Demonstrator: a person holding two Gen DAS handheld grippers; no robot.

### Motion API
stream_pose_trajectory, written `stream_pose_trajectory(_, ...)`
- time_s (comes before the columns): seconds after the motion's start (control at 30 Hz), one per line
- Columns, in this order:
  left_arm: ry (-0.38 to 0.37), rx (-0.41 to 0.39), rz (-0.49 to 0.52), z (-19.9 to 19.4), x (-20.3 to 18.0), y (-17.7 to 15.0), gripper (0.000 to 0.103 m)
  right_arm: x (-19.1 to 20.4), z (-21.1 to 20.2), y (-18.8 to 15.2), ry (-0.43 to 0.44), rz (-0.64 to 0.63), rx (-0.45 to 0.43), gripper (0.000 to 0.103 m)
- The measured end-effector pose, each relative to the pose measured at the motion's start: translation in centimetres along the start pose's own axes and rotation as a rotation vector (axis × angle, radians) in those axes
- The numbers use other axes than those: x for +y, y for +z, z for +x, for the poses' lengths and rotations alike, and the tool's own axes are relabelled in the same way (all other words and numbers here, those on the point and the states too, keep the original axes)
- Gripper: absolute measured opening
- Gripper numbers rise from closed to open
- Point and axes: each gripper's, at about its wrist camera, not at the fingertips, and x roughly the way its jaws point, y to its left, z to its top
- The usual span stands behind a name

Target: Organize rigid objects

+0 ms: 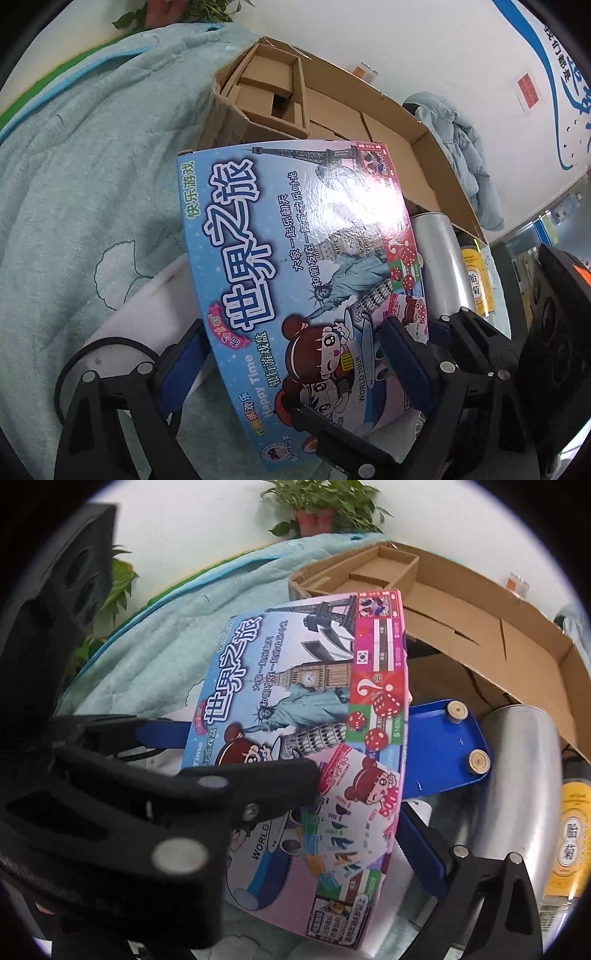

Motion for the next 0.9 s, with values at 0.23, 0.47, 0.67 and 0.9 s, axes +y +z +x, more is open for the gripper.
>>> stream_pose_trajectory(0.23, -0.005, 0.032, 0.005, 0.0, 0.5, 0.7, 0.091, -0.4, 0.8, 0.2, 0.055, 0.066, 0.042, 0.100)
stream_pose_trajectory(0.47, -0.032, 0.060, 0.002, 0.1, 1.1, 0.5, 0.090, 0.5, -0.4, -0.2, -0.065, 0.032, 0.032, 0.100)
stream_pose_trajectory(0.67, -0.045, 0.075, 0.028, 0.5, 0.7, 0.4, 0.092, 0.7, -0.1, 0.1, -0.049, 0.043, 0.046, 0.098)
stream_pose_trajectory(0.9, -0.034, 0.081, 0.069, 0.8, 0.1, 0.2, 0.097, 0.2, -0.3, -0.2, -0.064, 0.055, 0.024, 0.098)
